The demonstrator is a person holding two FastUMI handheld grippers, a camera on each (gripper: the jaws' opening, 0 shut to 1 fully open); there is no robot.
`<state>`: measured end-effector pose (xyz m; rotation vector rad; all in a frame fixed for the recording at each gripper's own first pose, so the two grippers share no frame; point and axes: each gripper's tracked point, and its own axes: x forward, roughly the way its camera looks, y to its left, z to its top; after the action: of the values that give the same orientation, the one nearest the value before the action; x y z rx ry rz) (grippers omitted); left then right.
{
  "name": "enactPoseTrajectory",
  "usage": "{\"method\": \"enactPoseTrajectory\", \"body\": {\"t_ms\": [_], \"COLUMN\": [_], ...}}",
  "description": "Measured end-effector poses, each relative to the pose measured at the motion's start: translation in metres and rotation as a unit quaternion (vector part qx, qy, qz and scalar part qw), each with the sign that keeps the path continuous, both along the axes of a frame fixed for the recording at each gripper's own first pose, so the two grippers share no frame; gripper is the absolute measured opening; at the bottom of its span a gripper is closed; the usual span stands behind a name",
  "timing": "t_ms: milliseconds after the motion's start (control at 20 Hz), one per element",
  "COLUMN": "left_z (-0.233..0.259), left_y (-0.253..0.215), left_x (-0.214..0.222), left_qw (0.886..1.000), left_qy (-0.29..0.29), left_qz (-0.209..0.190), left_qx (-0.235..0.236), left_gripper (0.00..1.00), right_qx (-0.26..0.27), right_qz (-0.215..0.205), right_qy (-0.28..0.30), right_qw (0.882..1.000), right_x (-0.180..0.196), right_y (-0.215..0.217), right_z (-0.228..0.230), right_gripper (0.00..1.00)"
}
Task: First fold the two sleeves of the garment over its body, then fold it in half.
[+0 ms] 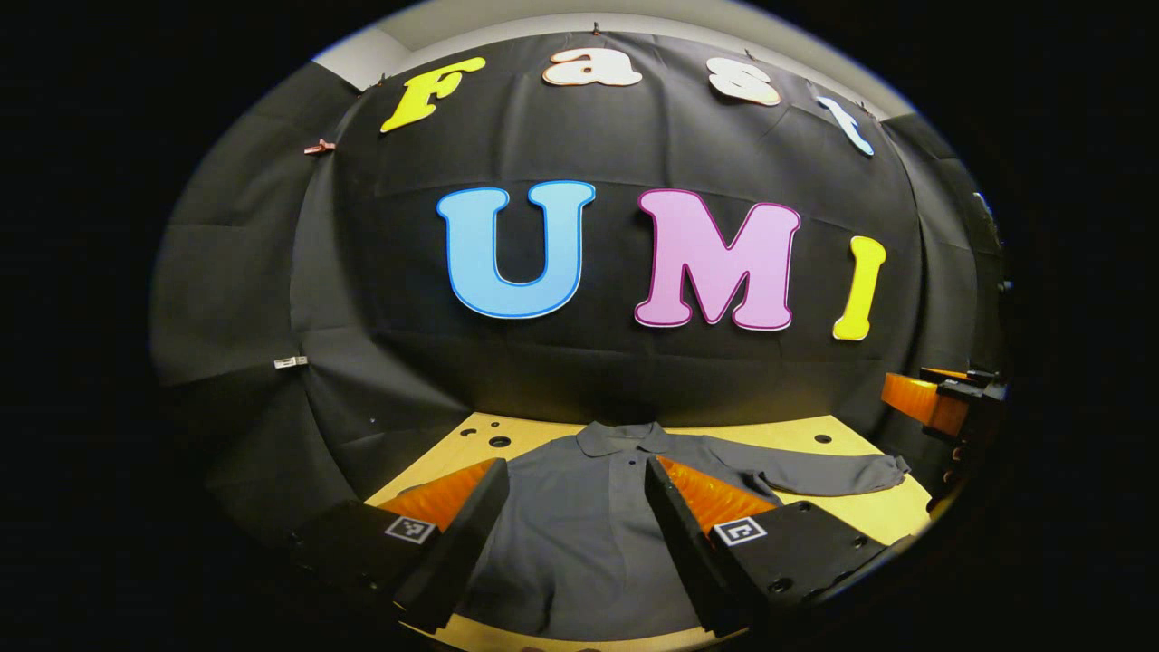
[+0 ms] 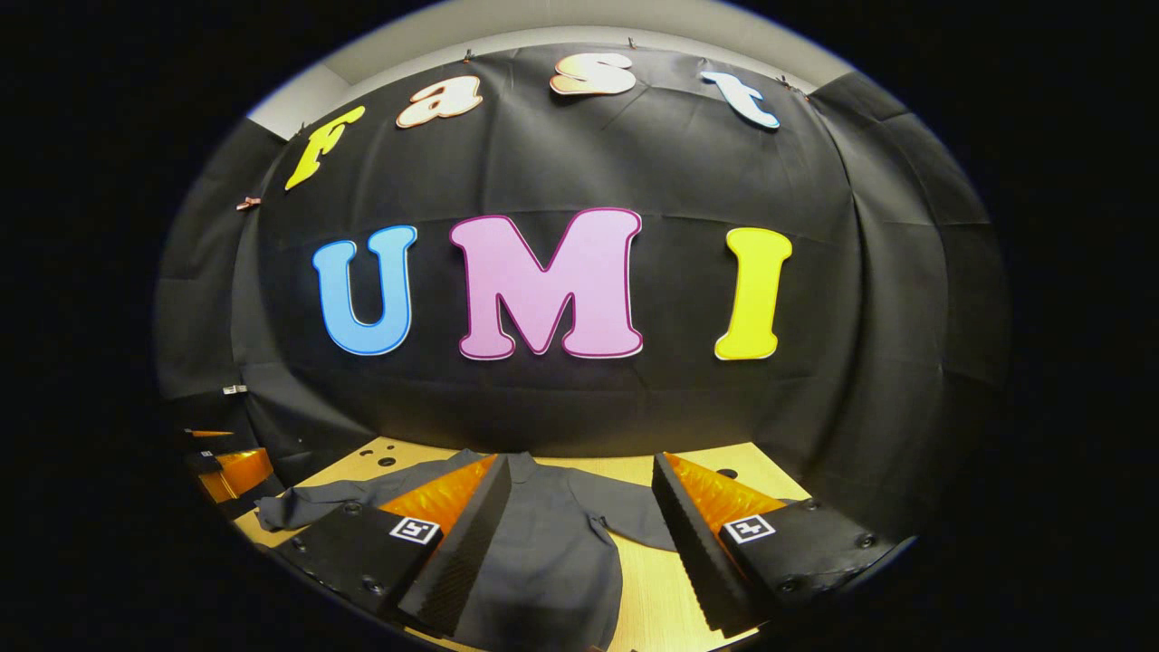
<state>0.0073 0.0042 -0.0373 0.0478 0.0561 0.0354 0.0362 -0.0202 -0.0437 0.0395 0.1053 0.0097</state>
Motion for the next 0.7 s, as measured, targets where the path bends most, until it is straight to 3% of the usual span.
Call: {"method": "enactPoseTrajectory", "body": {"t_ms": [250, 500, 550, 700], "left_z": [-0.002, -0.003, -0.003, 0.003], "left_y": [-0.002, -0.001, 0.0, 0.008], "left_x": [-0.002, -0.002, -0.002, 0.002], "left_qw": [1.0, 1.0, 0.999, 0.999], "left_qy": [0.003, 0.007, 0.009, 0.01], "left_qz": [0.006, 0.02, 0.027, 0.038], "left_qx": [0.003, 0.012, 0.015, 0.025], "left_gripper": [0.96, 0.96, 0.92, 0.95], "right_qx": [0.001, -0.013, -0.02, -0.02], "right_qz": [-0.01, -0.071, -0.089, -0.131], "right_qy": [0.033, 0.062, 0.066, 0.095], "right_qw": [0.999, 0.996, 0.994, 0.987], "right_x": [0.006, 0.016, 0.018, 0.023], "right_y": [-0.022, -0.087, -0.104, -0.145], "right_z": [-0.023, -0.051, -0.057, -0.081], "right_gripper": [0.98, 0.98, 0.97, 0.98]}}
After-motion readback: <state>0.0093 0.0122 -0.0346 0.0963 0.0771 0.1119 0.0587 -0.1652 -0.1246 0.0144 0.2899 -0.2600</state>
